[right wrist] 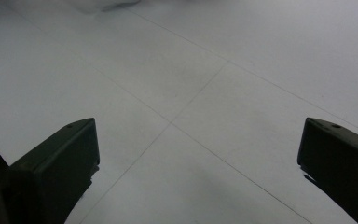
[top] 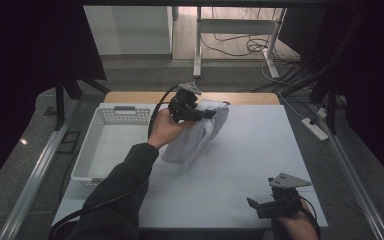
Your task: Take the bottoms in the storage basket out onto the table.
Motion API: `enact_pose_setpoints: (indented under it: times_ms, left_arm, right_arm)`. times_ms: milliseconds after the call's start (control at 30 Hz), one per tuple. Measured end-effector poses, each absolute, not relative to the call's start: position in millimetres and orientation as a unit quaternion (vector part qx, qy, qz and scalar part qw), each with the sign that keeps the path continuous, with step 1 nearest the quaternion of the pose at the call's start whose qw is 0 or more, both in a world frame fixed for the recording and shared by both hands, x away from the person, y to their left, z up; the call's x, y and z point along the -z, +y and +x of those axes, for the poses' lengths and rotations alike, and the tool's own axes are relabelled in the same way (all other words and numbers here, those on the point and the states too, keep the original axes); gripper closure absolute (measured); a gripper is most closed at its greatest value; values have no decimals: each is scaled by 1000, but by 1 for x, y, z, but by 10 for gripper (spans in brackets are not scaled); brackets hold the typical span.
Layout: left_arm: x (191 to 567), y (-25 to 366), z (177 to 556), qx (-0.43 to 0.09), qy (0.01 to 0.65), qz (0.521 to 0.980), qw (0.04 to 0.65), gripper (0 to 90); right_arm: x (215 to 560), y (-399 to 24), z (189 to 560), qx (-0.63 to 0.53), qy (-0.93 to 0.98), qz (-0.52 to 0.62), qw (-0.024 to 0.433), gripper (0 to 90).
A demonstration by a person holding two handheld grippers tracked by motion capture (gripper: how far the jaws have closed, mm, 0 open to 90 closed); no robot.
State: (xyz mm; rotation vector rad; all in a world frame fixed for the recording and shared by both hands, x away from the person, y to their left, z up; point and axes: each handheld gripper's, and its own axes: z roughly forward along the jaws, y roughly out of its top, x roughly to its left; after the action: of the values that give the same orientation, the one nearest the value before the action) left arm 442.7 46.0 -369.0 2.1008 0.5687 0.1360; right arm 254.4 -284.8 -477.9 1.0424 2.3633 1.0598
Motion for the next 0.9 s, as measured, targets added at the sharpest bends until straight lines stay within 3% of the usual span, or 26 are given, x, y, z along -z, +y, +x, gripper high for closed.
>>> enact_pose_setpoints:
  times_ms: [900]
  left_arm:
    - [426,50,458,-28,267,850,453,729]
  right_arm:
    - [478,-285,255,-373,834,368,173,0]
